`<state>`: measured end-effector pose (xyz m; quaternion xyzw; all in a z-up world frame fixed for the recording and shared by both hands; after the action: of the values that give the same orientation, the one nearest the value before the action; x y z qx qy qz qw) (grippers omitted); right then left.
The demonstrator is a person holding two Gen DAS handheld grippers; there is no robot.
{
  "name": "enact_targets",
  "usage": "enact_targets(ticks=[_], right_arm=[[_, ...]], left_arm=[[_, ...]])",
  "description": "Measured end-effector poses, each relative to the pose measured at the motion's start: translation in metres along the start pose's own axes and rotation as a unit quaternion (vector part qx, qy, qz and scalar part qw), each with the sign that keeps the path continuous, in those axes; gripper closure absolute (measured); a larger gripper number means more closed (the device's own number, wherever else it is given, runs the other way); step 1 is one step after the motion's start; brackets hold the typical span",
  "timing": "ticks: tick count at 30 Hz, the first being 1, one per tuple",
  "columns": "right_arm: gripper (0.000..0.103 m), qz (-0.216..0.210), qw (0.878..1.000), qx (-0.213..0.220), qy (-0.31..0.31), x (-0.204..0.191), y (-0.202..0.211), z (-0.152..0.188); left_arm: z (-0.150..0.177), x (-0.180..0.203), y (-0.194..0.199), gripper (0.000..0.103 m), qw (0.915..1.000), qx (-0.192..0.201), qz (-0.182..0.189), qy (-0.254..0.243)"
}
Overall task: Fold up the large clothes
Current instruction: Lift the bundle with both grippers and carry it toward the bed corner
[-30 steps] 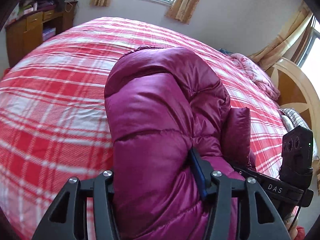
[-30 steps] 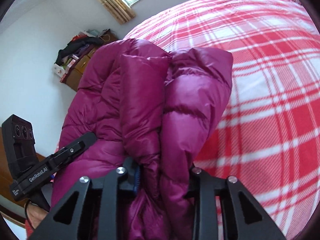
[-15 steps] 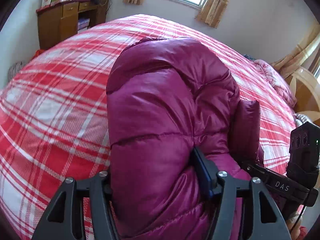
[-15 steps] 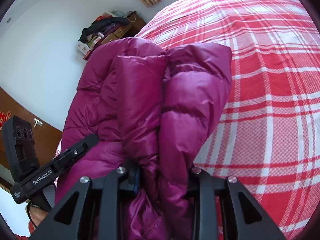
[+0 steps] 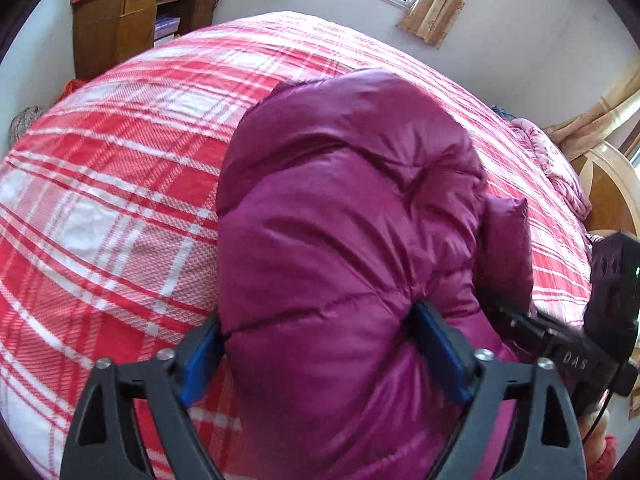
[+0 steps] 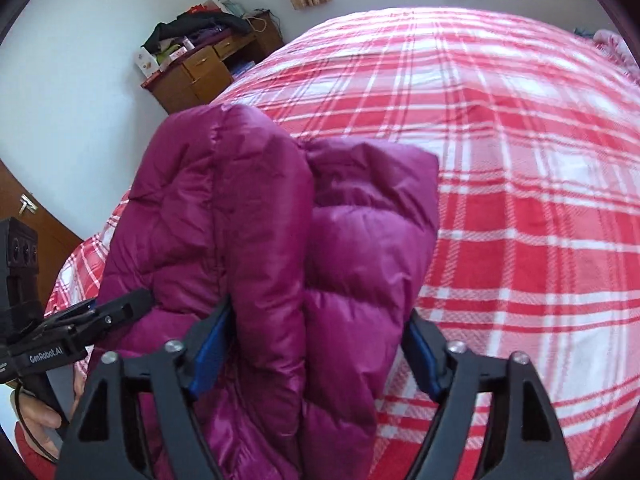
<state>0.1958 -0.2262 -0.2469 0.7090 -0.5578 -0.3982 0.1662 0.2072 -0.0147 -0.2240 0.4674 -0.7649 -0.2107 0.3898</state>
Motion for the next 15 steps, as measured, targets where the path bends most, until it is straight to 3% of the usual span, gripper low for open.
enact_targets(ticks=[3, 4, 7, 10, 15], right_arm=[[0.046, -0.016, 0.999, 0.018, -0.022, -0.002, -0.001, 0.007], [0.052, -0.017, 0.999, 0.019, -0.023, -0.004, 0.002, 0.011], [0.067, -0.007, 1.000, 0.015, -0.016, -0.017, 0.009, 0.018], [0.076, -0.012, 1.000, 0.019, -0.009, -0.034, 0.020, 0.016], [0.077, -0.058, 0.998, 0.032, -0.003, -0.069, 0.021, 0.014]], left_arm=[[0.008, -0.001, -0.005, 0.015, 0.9981, 0.006, 0.041, 0.044], [0.009, 0.002, -0.002, 0.028, 0.9982, 0.018, 0.045, 0.035], [0.010, 0.014, 0.013, 0.047, 0.9985, 0.041, 0.035, -0.001], [0.006, 0.013, 0.034, 0.051, 0.9978, 0.063, 0.023, -0.003], [-0.004, -0.010, 0.073, 0.051, 0.9952, 0.097, -0.008, -0.001]])
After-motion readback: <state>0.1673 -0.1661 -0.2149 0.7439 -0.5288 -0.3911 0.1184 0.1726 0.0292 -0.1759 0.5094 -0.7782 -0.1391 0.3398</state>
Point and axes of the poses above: each gripper's, at about its wrist camera, not at the fingertips, and y roughly against the way its jaws point, x to its right, z to its underside, the point moved 7 cm from there along -y, roughly the way its jaws point, and after that the axes turned 6 degrees about x, right-handed, at the moved point
